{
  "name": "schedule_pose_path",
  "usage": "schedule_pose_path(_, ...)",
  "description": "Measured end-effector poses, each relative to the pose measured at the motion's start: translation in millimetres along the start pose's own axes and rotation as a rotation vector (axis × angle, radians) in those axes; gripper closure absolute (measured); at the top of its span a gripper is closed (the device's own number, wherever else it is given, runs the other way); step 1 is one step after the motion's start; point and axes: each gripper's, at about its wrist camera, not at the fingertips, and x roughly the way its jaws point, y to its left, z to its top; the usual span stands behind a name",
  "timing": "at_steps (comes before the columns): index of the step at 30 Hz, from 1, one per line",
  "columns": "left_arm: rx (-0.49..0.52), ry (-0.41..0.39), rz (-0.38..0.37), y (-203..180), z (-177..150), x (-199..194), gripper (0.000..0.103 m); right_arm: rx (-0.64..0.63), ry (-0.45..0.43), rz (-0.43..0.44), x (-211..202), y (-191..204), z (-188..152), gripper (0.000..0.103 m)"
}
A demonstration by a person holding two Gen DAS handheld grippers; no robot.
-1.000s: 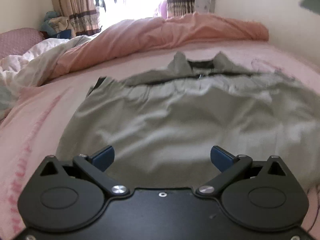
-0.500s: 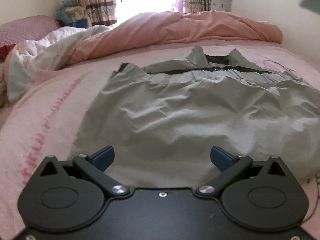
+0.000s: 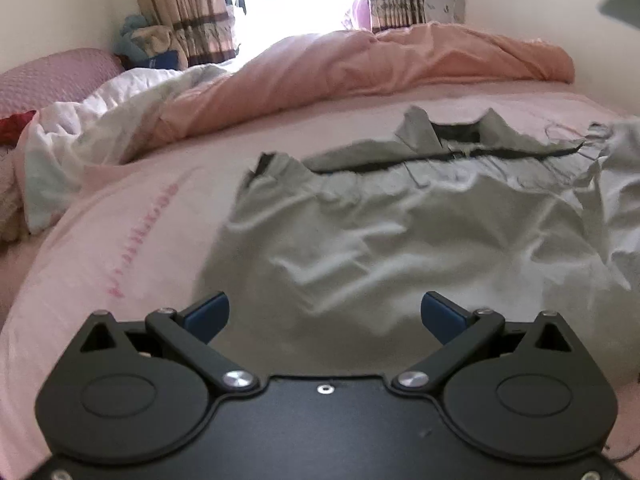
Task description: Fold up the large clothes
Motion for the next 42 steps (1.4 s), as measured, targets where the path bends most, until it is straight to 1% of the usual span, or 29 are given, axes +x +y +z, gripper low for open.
schedule_pose_path(2,-0.020,-0.005,0.007,12,6,-2,0.000,-0.029,-0.006,0.056,15,40,-2,0.096)
schedule_pose_path(4,-0.070,-0.009,0.009,28,9,-4,0.000,-0.056,0.006,0.108,34,79,-8,0.097)
schedule_pose_path(6,-0.118,-0.005,-0.005,46,9,-5,0.000,-0.076,0.007,0.143,50,114,-21,0.098)
schedule_pose_path(7,-0.126,-0.002,-0.002,53,7,-4,0.000,-0.085,0.016,0.167,58,131,-29,0.098)
schedule_pose_path(9,-0.119,0.005,0.048,67,5,-1,0.000,-0.064,0.038,0.223,68,153,-40,0.098)
schedule_pose_path(11,-0.124,0.008,0.098,83,1,0,0.000,-0.073,0.059,0.283,75,176,-52,0.099)
schedule_pose_path(14,-0.182,0.032,0.125,108,-4,2,0.000,-0.133,0.093,0.357,78,204,-70,0.099)
schedule_pose_path(16,-0.203,0.039,0.145,122,-6,1,0.000,-0.139,0.141,0.367,84,210,-91,0.099)
schedule_pose_path(19,-0.227,0.057,0.198,138,-13,1,0.000,-0.120,0.230,0.312,98,202,-122,0.099)
schedule_pose_path(21,-0.240,0.090,0.209,145,-20,4,0.000,-0.098,0.286,0.283,108,196,-141,0.099)
schedule_pose_path(23,-0.225,0.111,0.223,146,-24,8,0.000,-0.084,0.320,0.273,114,196,-150,0.099)
schedule_pose_path(26,-0.213,0.119,0.241,148,-25,9,0.000,-0.102,0.285,0.309,108,209,-142,0.099)
schedule_pose_path(28,-0.249,0.116,0.239,152,-24,7,0.000,-0.120,0.267,0.324,104,219,-134,0.099)
schedule_pose_path(30,-0.266,0.123,0.224,156,-22,7,0.000,-0.118,0.274,0.329,104,212,-139,0.099)
schedule_pose_path(31,-0.247,0.136,0.240,155,-23,10,0.000,-0.117,0.282,0.319,110,211,-145,0.099)
schedule_pose_path(32,-0.208,0.152,0.267,149,-24,14,0.000,-0.110,0.303,0.294,116,206,-153,0.099)
schedule_pose_path(33,-0.187,0.153,0.269,144,-25,14,0.000,-0.103,0.331,0.265,121,200,-161,0.099)
schedule_pose_path(35,-0.168,0.172,0.250,141,-28,16,0.000,-0.094,0.345,0.250,128,190,-176,0.100)
schedule_pose_path(39,-0.193,0.174,0.225,144,-30,15,0.000,-0.141,0.344,0.229,132,189,-188,0.100)
schedule_pose_path(42,-0.208,0.180,0.216,146,-30,17,0.000,-0.119,0.371,0.219,135,192,-184,0.098)
